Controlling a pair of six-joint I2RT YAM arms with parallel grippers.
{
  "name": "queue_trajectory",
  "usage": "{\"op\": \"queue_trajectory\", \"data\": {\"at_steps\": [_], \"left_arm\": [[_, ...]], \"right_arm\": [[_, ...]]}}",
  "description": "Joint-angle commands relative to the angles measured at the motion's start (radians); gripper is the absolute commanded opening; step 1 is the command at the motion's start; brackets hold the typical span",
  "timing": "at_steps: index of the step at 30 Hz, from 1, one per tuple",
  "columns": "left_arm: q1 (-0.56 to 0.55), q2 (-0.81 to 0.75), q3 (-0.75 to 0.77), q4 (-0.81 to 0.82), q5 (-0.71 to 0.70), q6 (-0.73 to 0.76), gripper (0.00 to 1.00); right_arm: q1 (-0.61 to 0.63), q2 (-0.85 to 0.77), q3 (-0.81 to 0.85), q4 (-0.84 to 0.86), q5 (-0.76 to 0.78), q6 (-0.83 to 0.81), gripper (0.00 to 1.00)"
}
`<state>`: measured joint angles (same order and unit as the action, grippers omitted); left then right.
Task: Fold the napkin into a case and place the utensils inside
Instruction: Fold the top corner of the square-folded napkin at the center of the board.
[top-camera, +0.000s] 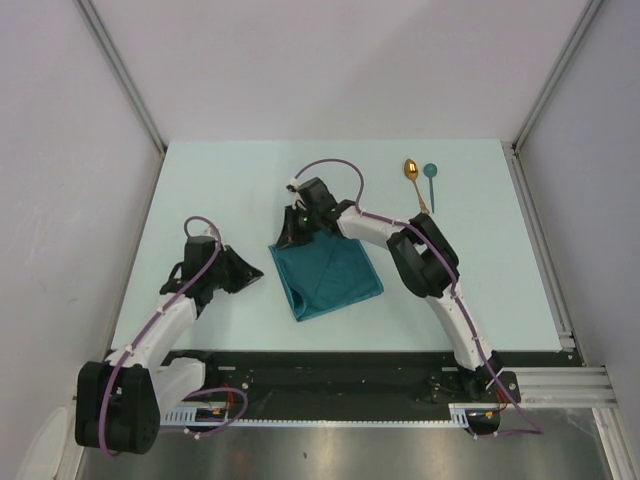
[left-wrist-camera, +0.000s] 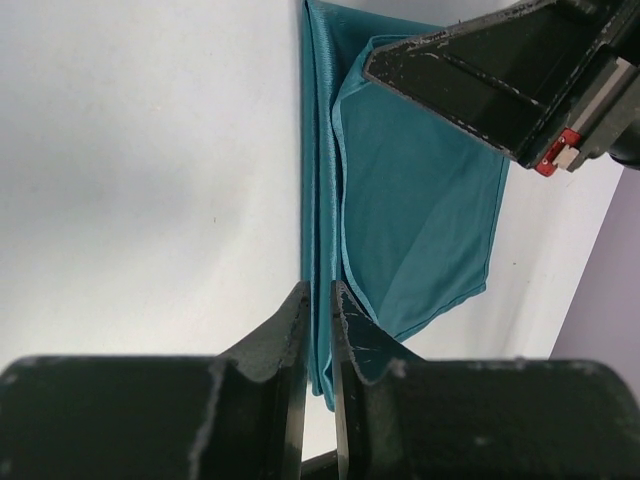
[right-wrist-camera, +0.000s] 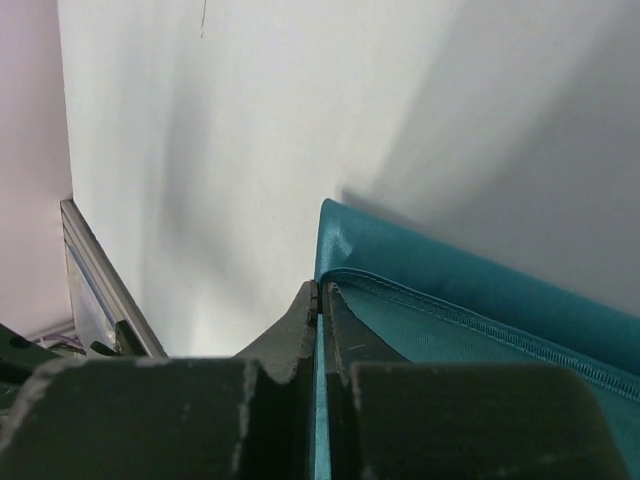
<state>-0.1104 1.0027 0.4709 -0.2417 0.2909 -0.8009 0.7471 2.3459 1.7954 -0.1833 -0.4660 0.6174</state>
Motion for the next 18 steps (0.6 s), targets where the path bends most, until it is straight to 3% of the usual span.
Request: {"op": "queue_trajectory", "data": {"at_steps": [1, 13, 16, 18], "left_arm": [[0.011, -0.013, -0.002, 0.008, -0.001, 0.029, 0.18], [0.011, -0.01, -0.018, 0.021, 0.016, 0.028, 0.18], [0.011, -0.013, -0.025, 0.021, 0.019, 0.028, 0.18], [0.011, -0.018, -0.023, 0.021, 0.019, 0.032, 0.19]], "right_arm": [[0.006, 0.021, 0.065, 0.002, -0.019, 0.002, 0.04], [0.0, 0.058, 0.116, -0.015, -0.014, -0.001, 0.1], [-0.002, 0.069, 0.137, -0.03, -0.019, -0.007, 0.2], [-0.008, 0.056, 0.15, -0.054, -0.025, -0.018, 0.34]]}}
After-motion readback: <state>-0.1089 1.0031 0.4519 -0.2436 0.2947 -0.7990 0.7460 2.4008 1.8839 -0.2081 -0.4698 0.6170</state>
